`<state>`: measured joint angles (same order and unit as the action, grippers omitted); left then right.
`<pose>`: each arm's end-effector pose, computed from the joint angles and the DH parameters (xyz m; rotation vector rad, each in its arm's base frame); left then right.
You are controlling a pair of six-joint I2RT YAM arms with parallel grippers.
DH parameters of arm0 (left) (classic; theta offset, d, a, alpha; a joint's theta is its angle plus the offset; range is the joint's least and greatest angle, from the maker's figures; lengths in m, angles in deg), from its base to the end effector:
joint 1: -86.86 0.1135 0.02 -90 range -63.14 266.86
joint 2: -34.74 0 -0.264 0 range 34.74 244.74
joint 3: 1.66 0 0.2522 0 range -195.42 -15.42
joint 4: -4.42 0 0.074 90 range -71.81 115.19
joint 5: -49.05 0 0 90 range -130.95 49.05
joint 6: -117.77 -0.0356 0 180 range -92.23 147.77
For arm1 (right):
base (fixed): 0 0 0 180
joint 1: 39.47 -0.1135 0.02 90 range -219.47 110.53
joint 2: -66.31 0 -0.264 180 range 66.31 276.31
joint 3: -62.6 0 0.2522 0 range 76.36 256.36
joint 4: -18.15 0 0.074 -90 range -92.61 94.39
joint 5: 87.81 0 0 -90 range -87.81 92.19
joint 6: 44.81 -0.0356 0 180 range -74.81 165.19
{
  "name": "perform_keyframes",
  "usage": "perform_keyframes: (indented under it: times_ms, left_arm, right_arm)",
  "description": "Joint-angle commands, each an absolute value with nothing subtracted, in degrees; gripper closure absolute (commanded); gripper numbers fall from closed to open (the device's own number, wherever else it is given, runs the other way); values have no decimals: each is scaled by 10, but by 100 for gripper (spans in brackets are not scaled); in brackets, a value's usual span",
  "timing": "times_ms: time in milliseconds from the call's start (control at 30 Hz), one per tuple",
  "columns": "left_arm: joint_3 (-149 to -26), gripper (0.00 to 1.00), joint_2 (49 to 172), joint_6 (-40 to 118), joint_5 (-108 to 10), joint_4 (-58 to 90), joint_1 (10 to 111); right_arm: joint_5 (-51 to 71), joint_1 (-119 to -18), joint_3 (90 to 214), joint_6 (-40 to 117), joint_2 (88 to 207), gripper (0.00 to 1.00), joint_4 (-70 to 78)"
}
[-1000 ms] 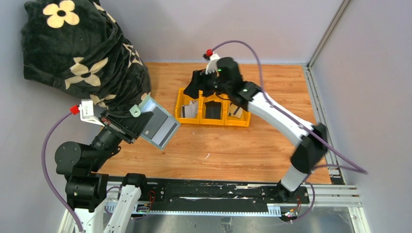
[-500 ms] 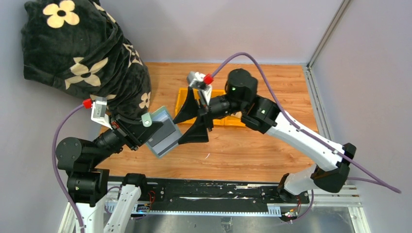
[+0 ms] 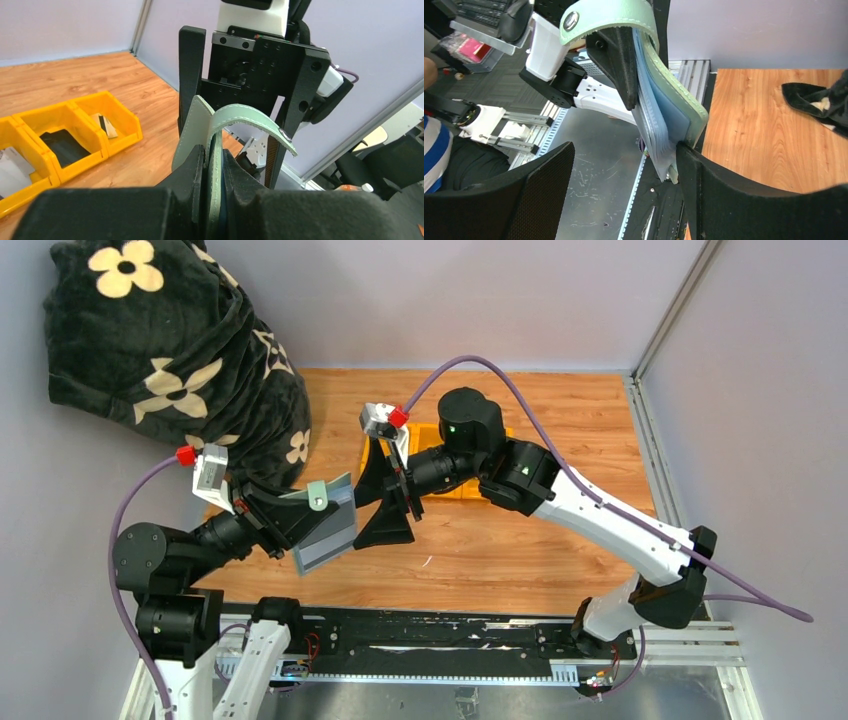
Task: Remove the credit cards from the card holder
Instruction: Remove the credit card from the card holder.
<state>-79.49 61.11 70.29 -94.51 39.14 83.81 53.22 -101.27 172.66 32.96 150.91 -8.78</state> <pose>0.0302 -0.0303 0.4554 0.3788 1.4718 -1.2401 0.1265 0.2944 0.4823 -1.4314 1.2125 1.6463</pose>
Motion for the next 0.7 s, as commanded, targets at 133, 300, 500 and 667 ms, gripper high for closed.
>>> perform_keyframes:
  times_ms: [133, 300, 500, 667]
  left_arm:
    - [-819, 100, 621, 715, -981, 374, 838]
    - [-822, 100, 621, 722, -983, 369, 838]
    - [-819, 100, 622, 735, -984, 355, 838]
    - [-821, 100, 623, 736, -990, 355, 838]
  right_arm:
    - [278, -1017, 1703, 365, 1480, 17, -133]
    - [221, -1014, 1681, 386, 1445, 14, -138]
    - [385, -1014, 1682, 348, 1459, 13, -63]
    - [510, -1014, 1700, 293, 1491, 21, 10]
